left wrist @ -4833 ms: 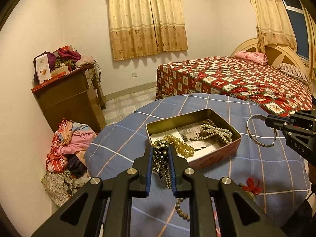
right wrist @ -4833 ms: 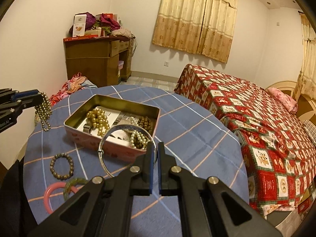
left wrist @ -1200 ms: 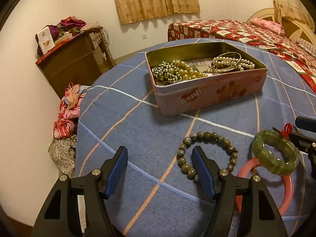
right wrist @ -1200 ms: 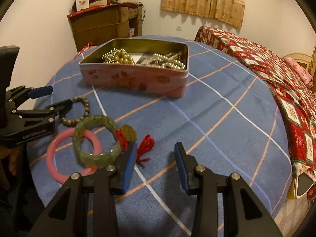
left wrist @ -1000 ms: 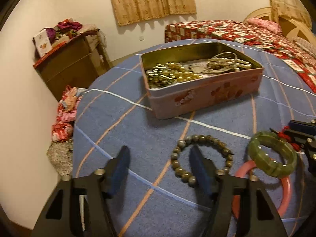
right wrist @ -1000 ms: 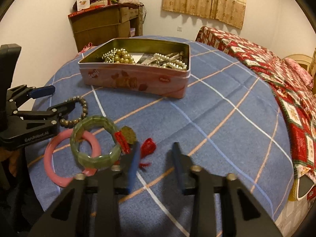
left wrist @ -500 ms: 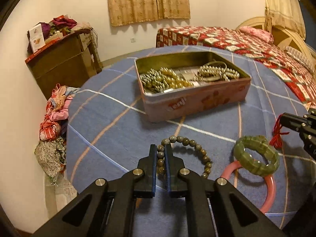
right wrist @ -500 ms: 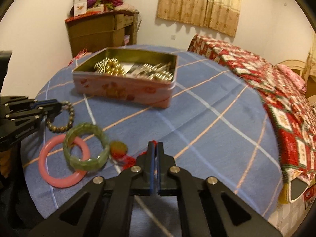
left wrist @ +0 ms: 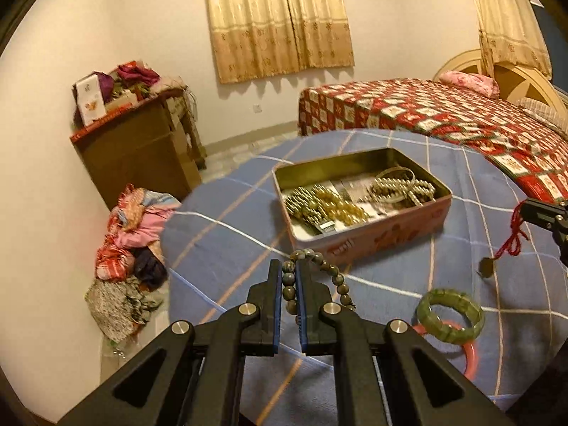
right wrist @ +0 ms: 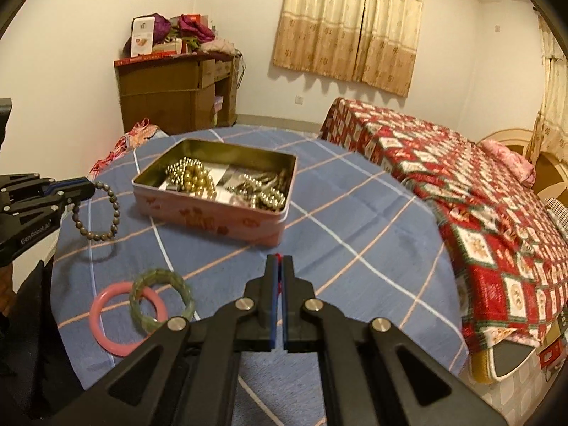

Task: Organize jewelry
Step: 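Lift the bracelet and red tassel and carry both tools over the tin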

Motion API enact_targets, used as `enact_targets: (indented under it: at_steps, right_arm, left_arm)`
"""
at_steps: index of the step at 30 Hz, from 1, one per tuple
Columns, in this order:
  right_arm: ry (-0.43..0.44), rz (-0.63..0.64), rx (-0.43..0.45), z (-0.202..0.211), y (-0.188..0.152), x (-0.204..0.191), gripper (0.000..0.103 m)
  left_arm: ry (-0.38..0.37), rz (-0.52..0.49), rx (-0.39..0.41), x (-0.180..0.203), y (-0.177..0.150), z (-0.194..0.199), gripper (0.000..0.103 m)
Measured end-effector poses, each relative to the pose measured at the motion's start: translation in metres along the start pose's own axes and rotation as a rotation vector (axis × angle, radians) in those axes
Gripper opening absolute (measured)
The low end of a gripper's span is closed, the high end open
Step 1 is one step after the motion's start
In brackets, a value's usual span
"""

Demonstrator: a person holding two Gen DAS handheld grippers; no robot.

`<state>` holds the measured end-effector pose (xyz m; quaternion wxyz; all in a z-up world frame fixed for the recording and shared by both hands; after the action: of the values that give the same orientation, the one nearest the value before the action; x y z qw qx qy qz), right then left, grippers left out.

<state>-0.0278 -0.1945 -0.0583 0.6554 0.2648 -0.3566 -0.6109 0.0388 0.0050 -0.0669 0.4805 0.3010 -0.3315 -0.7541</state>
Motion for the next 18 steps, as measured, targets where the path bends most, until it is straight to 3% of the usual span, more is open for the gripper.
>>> enact_targets:
  at_steps: [6, 18]
  right_arm:
    - [-0.054, 0.016, 0.041, 0.004, 0.007, 0.002, 0.002]
    - [-0.077, 0.023, 0.059, 0.002, 0.015, 0.004, 0.002]
  left_arm:
    - [0.065, 0.015, 0.047, -0.006, 0.011, 0.009, 0.006]
    - [0.092, 0.015, 0.071, -0.009, 0.023, 0.007, 0.006]
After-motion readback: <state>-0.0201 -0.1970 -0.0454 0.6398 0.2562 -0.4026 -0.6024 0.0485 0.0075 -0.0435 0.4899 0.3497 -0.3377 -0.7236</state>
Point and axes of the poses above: each gripper's, at about its wrist camera, not at the fingertips, and z roughly against the way its jaws point, x to its right, y to its top, the point moved 2 cm from there along -z, roughly the way its jaws point, and after that the axes turned 2 degrees about -y, right-handed, at the moved point
